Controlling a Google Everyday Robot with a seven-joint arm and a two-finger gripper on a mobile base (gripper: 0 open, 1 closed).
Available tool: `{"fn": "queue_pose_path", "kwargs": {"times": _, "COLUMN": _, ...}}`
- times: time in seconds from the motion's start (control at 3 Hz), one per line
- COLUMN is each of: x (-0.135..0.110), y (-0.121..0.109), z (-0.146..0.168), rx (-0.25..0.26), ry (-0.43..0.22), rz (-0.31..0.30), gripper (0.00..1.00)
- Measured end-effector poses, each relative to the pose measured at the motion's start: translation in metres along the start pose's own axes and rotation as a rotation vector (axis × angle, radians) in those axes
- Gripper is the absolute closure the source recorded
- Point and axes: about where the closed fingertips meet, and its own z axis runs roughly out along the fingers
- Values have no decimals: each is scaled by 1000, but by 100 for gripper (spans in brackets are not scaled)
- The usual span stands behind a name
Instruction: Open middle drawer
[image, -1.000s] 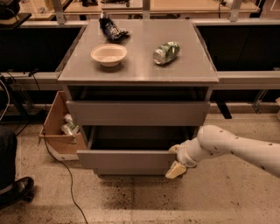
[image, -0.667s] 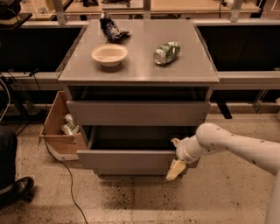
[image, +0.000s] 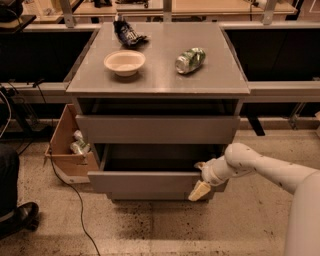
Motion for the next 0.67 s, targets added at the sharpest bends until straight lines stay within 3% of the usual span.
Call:
{"fn": "queue_pose_path", "kwargs": {"times": 0.33, "x": 12, "y": 2, "z": 9, "rx": -24, "ry": -15, "rz": 26, "gripper": 42}}
{"fn": "queue_pose_path", "kwargs": {"times": 0.67, "x": 9, "y": 2, "z": 5, "rx": -24, "ry": -15, "rz": 26, "gripper": 65}}
